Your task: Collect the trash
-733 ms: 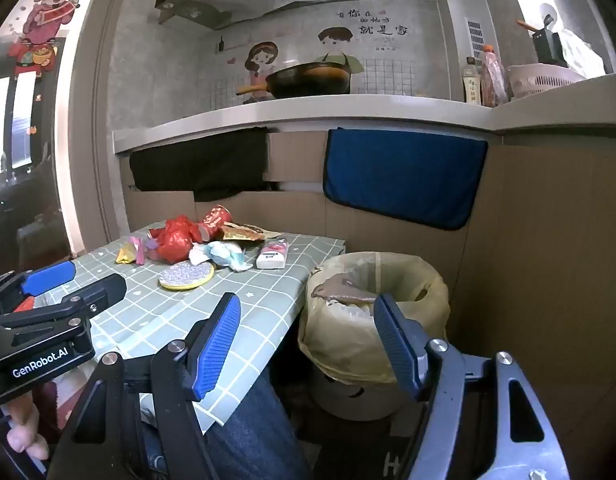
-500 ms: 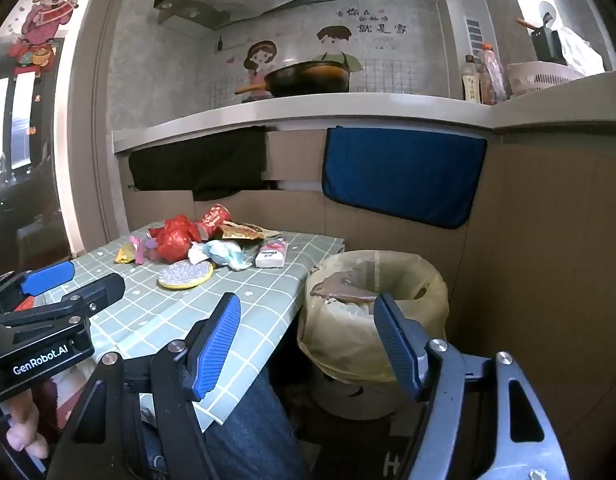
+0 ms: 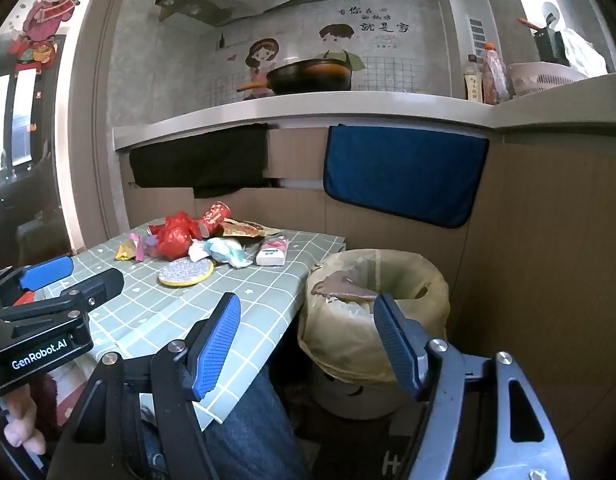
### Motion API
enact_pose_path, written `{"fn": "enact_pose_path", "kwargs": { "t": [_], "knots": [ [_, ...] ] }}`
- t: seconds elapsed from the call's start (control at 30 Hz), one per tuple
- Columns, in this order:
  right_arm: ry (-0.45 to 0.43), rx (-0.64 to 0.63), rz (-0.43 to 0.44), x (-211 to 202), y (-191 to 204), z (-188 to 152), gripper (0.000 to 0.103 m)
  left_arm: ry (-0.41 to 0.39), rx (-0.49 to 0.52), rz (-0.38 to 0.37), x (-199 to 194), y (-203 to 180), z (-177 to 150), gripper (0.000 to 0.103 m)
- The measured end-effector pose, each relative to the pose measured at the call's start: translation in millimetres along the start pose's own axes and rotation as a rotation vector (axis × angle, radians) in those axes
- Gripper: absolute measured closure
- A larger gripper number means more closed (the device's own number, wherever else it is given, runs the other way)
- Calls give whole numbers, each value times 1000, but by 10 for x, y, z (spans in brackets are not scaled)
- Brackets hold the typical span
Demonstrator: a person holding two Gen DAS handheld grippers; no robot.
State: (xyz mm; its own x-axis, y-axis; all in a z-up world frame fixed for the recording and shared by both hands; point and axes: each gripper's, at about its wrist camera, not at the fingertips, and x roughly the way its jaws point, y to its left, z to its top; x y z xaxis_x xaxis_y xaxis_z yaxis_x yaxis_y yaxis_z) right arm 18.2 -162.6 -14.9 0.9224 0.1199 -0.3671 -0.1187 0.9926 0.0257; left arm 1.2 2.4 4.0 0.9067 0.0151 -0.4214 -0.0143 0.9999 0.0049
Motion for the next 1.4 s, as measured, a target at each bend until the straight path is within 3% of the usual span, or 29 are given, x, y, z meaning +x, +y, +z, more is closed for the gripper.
{"fn": "enact_pose_path", "kwargs": {
  "t": [1.4],
  "knots": [
    [2, 1, -2, 7, 20, -12, 36, -3, 1, 2, 4, -1, 6, 30]
  ]
}}
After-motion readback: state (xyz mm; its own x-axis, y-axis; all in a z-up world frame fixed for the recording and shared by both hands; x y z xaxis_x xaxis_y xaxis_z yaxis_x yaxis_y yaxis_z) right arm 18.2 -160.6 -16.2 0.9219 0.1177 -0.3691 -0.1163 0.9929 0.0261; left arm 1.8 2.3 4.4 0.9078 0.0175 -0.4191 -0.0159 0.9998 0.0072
